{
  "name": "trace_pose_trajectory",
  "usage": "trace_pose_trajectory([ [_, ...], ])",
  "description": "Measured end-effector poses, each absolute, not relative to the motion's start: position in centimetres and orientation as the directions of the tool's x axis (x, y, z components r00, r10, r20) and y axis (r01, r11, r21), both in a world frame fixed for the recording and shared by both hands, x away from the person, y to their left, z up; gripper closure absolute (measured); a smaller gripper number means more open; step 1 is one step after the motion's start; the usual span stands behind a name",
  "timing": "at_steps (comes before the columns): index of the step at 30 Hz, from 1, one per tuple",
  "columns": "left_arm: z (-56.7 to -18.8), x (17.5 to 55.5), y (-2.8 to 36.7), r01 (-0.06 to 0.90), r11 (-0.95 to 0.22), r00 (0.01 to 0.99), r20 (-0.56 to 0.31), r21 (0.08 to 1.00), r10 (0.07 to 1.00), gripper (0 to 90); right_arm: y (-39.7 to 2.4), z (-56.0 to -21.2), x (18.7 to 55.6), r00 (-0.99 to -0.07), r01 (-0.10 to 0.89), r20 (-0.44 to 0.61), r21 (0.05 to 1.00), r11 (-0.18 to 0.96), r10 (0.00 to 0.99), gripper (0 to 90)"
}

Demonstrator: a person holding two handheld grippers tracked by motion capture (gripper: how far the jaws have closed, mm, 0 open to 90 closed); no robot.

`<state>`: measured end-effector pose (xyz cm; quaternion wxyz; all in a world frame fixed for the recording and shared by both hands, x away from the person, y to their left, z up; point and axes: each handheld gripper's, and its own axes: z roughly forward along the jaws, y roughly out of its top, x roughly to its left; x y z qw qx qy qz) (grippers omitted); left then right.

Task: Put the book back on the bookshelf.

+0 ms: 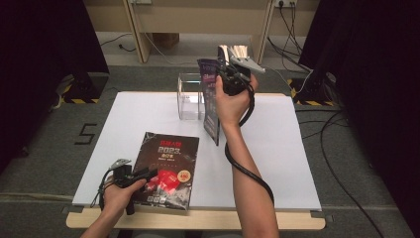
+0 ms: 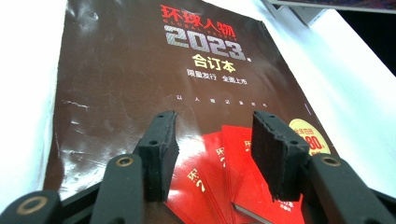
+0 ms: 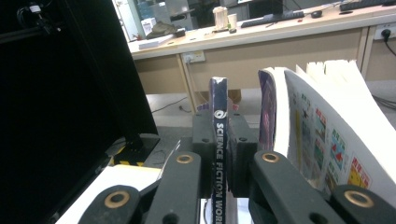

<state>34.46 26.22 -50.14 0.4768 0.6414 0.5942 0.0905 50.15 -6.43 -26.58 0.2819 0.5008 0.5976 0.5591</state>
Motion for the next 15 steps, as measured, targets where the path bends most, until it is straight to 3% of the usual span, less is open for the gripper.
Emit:
trace_pose_trajectory([
  [15,-50.1,34.5,26.3,0.677,0.162,0.278,-0.453,0.718,0.847,49.8,-6.2,-26.7,52.1,-0.297,0.252,0.201,0.959,-0.127,0.934,84.7],
])
